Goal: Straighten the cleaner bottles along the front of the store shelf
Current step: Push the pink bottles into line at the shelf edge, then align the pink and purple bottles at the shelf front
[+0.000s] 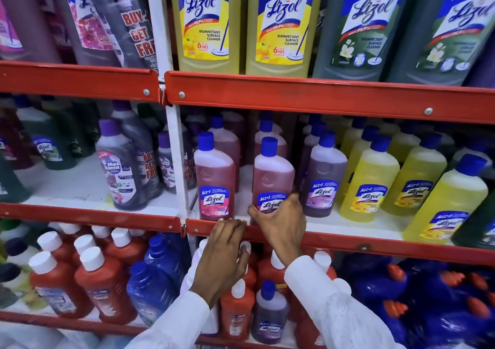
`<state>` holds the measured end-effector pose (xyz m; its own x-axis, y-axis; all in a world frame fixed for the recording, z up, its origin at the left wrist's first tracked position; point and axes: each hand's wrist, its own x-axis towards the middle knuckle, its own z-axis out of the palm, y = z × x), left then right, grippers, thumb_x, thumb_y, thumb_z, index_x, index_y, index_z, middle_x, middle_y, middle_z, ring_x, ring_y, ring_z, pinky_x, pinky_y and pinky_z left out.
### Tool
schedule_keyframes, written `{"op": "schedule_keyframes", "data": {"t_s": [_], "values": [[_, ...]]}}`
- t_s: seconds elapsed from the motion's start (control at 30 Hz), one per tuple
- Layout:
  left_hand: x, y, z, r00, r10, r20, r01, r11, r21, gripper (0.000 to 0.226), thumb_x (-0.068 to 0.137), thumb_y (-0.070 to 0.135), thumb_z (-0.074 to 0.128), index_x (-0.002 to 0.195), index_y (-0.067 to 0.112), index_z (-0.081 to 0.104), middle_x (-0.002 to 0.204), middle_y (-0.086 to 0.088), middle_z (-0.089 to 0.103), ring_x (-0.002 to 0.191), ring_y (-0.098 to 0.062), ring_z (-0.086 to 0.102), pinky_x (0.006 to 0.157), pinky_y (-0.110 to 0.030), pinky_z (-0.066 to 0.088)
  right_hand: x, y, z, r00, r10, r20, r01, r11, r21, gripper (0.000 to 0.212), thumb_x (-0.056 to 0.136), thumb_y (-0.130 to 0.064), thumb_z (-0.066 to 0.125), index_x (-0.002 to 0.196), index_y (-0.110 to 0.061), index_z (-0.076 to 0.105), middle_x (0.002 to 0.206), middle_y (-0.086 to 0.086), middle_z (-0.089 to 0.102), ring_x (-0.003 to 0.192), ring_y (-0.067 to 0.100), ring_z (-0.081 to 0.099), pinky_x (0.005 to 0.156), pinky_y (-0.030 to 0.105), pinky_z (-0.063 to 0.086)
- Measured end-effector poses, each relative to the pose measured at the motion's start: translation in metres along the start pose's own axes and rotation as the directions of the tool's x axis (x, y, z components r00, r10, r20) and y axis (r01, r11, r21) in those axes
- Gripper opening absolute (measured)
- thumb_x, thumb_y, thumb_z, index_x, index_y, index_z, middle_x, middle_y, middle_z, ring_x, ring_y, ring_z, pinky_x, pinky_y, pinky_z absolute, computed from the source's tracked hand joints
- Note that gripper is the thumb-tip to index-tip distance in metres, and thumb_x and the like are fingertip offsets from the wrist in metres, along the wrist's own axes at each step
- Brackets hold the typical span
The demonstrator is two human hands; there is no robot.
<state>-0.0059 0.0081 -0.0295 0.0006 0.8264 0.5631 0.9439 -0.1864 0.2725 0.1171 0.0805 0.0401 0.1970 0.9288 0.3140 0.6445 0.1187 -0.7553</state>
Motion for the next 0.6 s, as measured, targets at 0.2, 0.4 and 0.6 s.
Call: {"op": "schedule_keyframes", "data": {"t_s": [0.2,0.4,0.6], "values": [[0.0,0.001,0.001,0.999,-0.044,0.018,0.044,0.999,0.01,0.049,0.088,0.034,0.042,0.13,0.013,0.055,0.127,-0.004,0.06,0.123,-0.026,0.05,0.116,-0.037,0.031,-0.007,0.01,-0.009,0.998,-0.065,0.011,0.063,0.995,0.079,0.097,0.058,-0.066,0.075,0.13,-0.011,0.043,0.124,0.01,0.061,0.113,0.03,0.061,0.097,0.044,0.053],[0.001,0.006,-0.002,0.999,-0.049,-0.011,0.049,0.998,-0.025,0.047,0.085,0.031,0.049,0.126,0.011,0.058,0.121,-0.005,0.062,0.118,-0.023,0.049,0.116,-0.026,0.018,0.011,0.042,-0.037,0.95,-0.068,-0.304,0.136,0.968,0.21,0.069,0.078,-0.042,0.068,0.133,-0.008,0.043,0.131,0.016,0.052,0.118,0.031,0.051,0.096,0.04,0.047],[0.003,0.01,-0.002,0.998,-0.045,-0.051,0.043,0.998,-0.038,0.044,0.079,0.02,0.062,0.122,0.01,0.059,0.118,-0.006,0.063,0.114,-0.019,0.044,0.113,-0.028,0.024,0.054,0.057,-0.033,0.971,0.084,-0.225,-0.076,0.996,0.044,0.1,0.062,-0.048,0.085,0.136,0.0,0.039,0.132,0.024,0.053,0.122,0.043,0.05,0.1,0.048,0.046]]}}
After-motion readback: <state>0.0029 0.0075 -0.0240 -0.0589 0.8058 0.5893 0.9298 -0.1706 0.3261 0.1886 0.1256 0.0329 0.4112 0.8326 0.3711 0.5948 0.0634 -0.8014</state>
